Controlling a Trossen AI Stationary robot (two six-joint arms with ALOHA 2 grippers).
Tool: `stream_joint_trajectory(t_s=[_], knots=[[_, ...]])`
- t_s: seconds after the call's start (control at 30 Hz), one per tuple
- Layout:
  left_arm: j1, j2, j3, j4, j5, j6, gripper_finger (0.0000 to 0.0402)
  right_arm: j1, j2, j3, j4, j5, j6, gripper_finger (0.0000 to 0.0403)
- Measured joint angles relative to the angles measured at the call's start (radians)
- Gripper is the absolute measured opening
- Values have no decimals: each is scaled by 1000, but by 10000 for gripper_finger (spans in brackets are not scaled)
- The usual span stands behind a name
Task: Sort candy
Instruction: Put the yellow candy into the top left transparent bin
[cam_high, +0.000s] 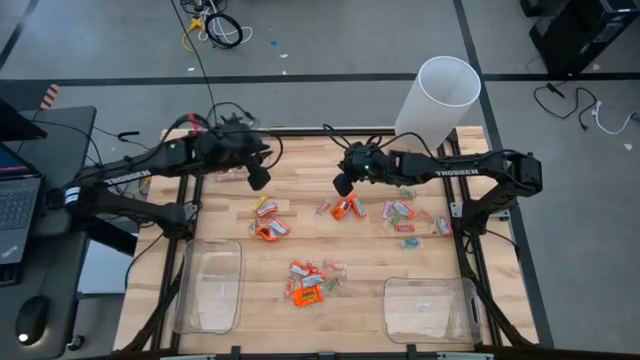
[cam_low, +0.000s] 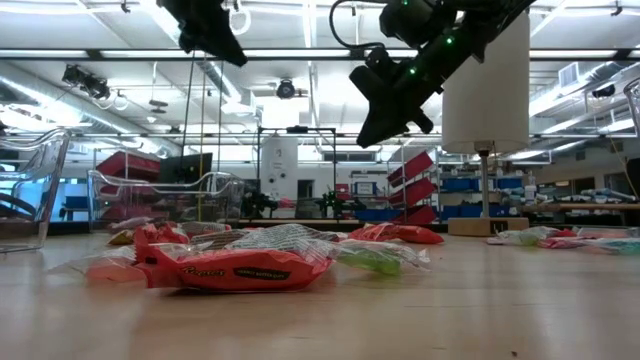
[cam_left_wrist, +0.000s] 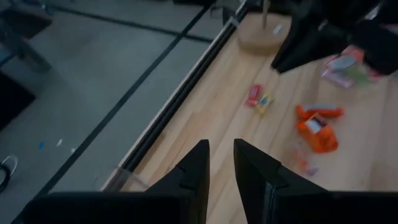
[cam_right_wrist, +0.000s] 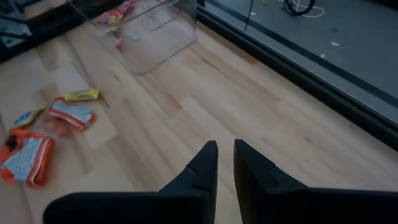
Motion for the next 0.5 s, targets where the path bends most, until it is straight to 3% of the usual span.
stream_joint_trajectory(t_s=[0.23, 0.5], knots=[[-27, -32, 0, 83, 0, 22, 76, 33, 18, 1, 19, 12, -56, 39], [-49, -35, 0, 90, 0, 22, 76, 47, 152, 1, 30, 67, -125, 39]])
